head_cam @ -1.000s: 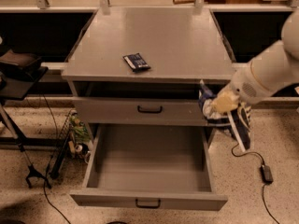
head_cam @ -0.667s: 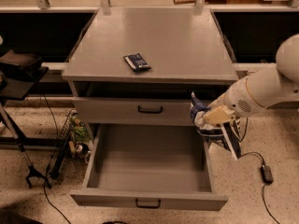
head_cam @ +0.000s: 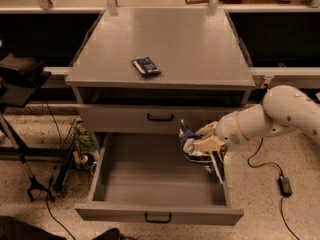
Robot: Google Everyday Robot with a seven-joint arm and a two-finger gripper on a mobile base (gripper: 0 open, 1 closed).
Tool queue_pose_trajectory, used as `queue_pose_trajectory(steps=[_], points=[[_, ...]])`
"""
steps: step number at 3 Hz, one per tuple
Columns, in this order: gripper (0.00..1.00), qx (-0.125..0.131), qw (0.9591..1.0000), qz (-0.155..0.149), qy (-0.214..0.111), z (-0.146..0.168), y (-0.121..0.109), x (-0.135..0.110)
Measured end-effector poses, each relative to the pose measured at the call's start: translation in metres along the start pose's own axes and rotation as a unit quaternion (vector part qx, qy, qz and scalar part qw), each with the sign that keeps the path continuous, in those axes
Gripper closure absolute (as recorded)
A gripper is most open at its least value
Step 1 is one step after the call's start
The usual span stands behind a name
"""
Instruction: Place blue chip bag into middle drawer
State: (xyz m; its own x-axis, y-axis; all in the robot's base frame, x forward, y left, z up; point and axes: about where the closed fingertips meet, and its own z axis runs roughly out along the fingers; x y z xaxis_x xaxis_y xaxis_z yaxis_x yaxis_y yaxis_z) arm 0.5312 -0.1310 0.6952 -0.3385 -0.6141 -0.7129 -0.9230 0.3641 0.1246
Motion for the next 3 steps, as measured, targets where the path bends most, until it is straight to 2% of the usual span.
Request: queue_pose_trajectory(steps=[1,2,3], points=[[1.0,-0.036,0.9988,0.018,-0.027,0.055,-0.005,0.025],[1.0,-0.064,0.9964,0.038,-0.041,0.103,-0.007,0.046],[0.81,-0.088,0.9932,0.062,-0.044,0.139,-0.004,0.065]])
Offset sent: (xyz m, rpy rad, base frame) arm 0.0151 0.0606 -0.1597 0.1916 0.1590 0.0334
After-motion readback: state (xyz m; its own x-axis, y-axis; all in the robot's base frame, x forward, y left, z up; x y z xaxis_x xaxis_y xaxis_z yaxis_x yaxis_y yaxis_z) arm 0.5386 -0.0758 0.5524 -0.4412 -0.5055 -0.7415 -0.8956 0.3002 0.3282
